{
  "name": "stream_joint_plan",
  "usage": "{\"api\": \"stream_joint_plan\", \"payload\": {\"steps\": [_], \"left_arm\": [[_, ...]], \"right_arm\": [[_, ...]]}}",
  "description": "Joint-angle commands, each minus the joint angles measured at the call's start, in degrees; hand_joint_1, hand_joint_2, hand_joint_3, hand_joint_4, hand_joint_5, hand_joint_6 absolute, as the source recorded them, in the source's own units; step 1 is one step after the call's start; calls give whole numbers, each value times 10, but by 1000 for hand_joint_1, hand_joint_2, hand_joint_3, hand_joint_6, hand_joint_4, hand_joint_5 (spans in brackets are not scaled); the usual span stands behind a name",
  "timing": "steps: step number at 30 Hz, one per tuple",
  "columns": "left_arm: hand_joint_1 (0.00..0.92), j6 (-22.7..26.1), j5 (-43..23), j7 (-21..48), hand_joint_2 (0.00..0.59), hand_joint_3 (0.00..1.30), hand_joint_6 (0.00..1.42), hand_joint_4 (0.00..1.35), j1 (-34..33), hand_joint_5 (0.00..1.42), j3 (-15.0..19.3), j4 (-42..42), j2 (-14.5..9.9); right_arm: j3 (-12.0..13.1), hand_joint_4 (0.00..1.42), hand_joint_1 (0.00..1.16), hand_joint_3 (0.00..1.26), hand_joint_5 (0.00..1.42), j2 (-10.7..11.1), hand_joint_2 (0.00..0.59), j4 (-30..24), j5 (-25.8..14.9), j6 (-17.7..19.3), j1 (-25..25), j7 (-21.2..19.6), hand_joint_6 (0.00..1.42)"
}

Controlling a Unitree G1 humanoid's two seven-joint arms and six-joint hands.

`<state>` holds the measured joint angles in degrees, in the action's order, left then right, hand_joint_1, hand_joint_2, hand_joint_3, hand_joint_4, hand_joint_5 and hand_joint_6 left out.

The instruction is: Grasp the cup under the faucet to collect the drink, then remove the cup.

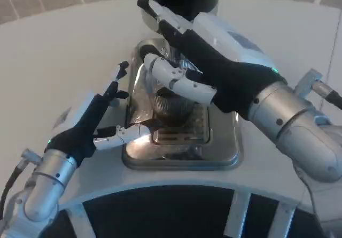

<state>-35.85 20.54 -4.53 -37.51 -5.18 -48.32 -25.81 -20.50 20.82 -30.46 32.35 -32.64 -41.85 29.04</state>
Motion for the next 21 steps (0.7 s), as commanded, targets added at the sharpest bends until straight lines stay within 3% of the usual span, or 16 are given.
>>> {"api": "stream_joint_plan", "payload": {"steps": [1, 11, 21], "left_arm": [[351, -9, -2, -6, 55, 0, 270, 0, -2, 238, 0, -8, 0], [346, -15, -5, -1, 53, 0, 280, 0, 5, 239, 1, -1, -7], [345, -16, -3, 2, 53, 0, 282, 0, 18, 239, -1, 14, -6]], "right_arm": [[-8, 0, 7, 0, 0, -3, 542, -3, -5, -13, 16, 24, 0], [44, 0, 7, 0, 0, 5, 543, -71, 10, -19, 46, 1, 0], [68, 0, 7, 0, 0, -2, 543, -113, 28, -4, 75, -22, 0]]}}
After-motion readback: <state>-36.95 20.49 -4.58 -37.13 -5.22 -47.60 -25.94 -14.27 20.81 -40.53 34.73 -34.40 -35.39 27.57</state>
